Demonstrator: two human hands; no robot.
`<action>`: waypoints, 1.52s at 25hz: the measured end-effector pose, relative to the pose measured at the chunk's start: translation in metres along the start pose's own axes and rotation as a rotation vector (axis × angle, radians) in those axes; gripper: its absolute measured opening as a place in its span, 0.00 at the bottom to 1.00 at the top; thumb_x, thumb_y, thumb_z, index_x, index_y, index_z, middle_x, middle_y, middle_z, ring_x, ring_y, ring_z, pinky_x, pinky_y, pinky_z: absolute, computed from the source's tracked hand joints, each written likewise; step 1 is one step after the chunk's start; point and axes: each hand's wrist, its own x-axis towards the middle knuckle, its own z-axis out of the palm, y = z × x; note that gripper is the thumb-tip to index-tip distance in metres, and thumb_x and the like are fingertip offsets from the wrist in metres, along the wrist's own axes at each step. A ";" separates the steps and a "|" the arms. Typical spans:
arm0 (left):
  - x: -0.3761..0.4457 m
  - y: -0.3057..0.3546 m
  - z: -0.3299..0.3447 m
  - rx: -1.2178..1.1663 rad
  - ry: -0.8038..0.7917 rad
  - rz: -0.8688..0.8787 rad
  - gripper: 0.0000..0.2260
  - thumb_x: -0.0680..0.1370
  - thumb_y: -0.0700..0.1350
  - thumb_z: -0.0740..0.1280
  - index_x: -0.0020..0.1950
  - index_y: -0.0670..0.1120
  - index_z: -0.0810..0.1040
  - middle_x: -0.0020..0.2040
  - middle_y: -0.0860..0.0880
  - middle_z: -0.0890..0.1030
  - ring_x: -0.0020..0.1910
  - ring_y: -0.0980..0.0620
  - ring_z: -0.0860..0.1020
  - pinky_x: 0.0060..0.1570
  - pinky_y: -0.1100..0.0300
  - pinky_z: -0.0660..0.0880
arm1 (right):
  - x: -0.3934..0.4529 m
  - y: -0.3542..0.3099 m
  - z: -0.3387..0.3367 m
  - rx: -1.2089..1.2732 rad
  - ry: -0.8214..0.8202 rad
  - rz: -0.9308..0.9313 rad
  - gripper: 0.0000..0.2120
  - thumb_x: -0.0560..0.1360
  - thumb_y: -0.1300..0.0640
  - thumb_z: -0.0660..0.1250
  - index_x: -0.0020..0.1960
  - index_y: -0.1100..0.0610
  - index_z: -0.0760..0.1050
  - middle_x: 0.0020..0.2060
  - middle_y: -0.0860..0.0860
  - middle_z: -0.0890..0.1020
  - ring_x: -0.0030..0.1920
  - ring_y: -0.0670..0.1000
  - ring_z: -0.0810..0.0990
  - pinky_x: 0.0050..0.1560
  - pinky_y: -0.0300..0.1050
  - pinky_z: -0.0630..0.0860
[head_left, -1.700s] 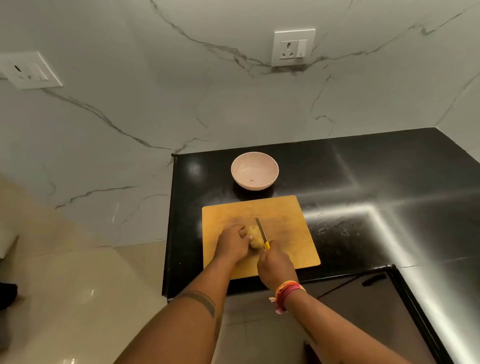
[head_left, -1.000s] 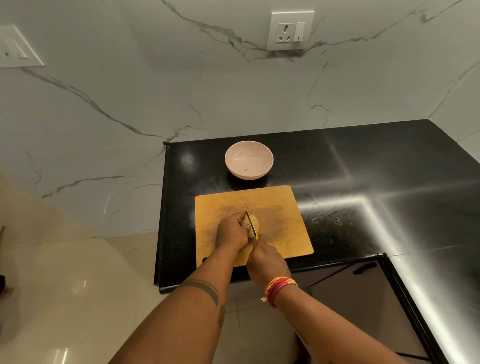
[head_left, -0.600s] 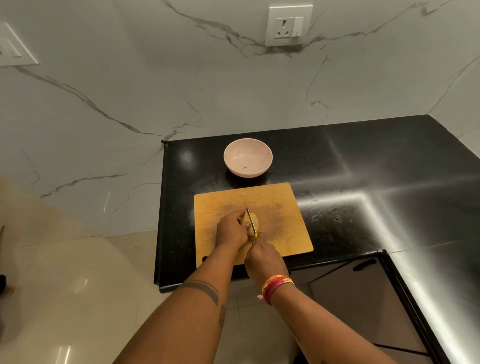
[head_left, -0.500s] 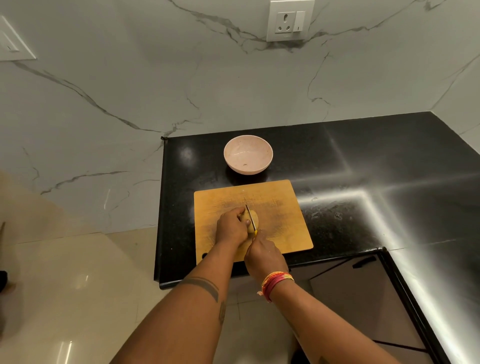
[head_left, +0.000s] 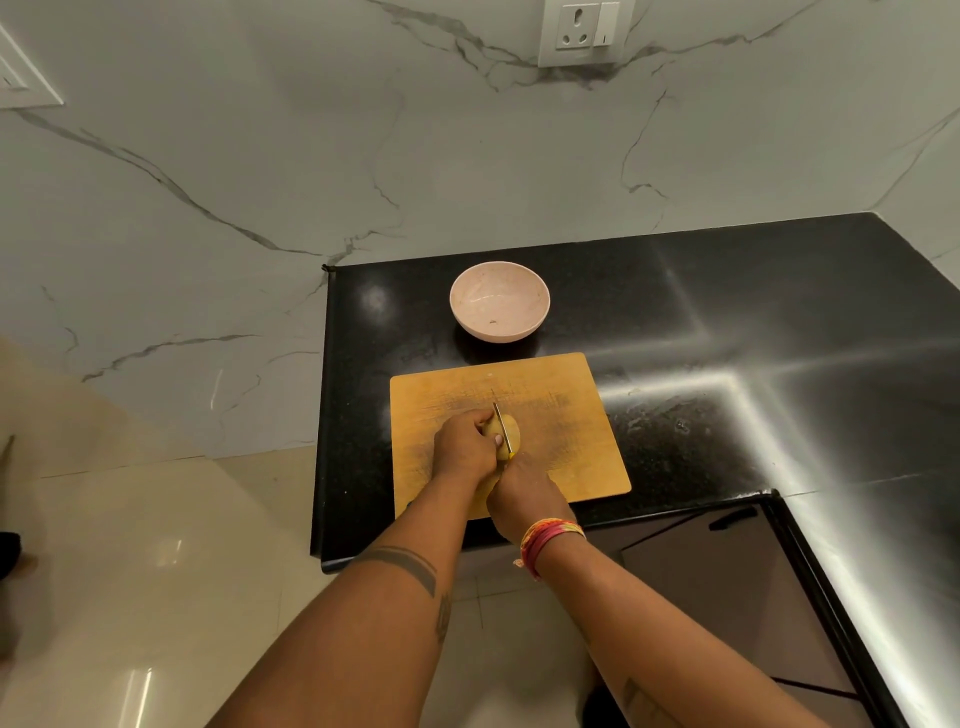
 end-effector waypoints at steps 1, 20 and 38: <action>0.001 -0.001 0.001 0.001 -0.001 0.001 0.22 0.79 0.41 0.72 0.72 0.51 0.77 0.69 0.48 0.79 0.67 0.46 0.76 0.69 0.53 0.72 | 0.004 -0.002 -0.002 -0.009 -0.017 0.006 0.08 0.81 0.59 0.57 0.54 0.55 0.75 0.44 0.54 0.80 0.35 0.51 0.76 0.37 0.46 0.72; 0.004 0.001 0.005 0.033 0.076 0.003 0.20 0.79 0.41 0.72 0.71 0.49 0.78 0.69 0.48 0.79 0.68 0.45 0.76 0.70 0.52 0.72 | -0.001 0.000 -0.020 -0.121 -0.204 -0.053 0.09 0.80 0.65 0.58 0.50 0.60 0.77 0.48 0.59 0.82 0.46 0.58 0.78 0.46 0.47 0.74; 0.007 -0.001 0.015 -0.027 0.108 -0.067 0.20 0.79 0.41 0.71 0.71 0.51 0.78 0.67 0.47 0.79 0.66 0.45 0.76 0.67 0.49 0.75 | -0.025 0.049 0.004 -0.035 -0.226 0.187 0.14 0.84 0.52 0.56 0.64 0.57 0.72 0.59 0.56 0.78 0.51 0.54 0.77 0.51 0.49 0.73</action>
